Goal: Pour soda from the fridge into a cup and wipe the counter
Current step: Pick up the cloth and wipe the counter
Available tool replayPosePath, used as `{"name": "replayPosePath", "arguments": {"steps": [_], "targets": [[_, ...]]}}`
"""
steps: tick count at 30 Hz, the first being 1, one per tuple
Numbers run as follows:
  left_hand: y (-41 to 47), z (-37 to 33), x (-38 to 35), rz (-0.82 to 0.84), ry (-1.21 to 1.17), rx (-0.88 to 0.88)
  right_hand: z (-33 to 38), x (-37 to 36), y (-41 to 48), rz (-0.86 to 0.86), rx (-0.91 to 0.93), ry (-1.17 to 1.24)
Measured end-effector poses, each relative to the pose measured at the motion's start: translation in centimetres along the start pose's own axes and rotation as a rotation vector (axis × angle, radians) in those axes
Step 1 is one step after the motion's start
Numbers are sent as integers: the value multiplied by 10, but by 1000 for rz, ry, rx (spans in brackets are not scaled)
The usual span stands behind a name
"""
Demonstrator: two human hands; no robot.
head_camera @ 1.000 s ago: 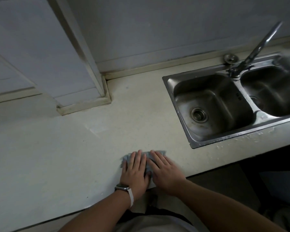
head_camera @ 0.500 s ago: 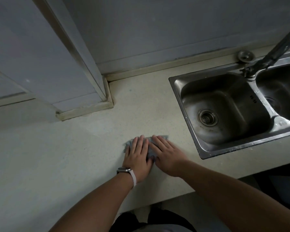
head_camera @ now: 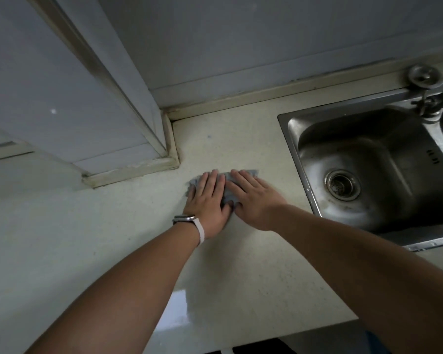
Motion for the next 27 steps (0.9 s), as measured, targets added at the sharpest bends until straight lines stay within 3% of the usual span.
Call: {"name": "replayPosePath", "arguments": {"steps": [12,27], "targets": [[4,43,16,-5,-74,-6,25,10,40,25,-23,-27],[-65,190,14,-15,-107,79,171,-1,106,92,35,-53]]}}
Point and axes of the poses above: each hand's wrist, its own y-axis towards the middle knuckle, its own x-axis out of the back of the hand, z = x × y, the point moved 6 cm from there along y, towards the middle knuckle, and after that the axes turned 12 degrees about z, right-handed, at the moved point
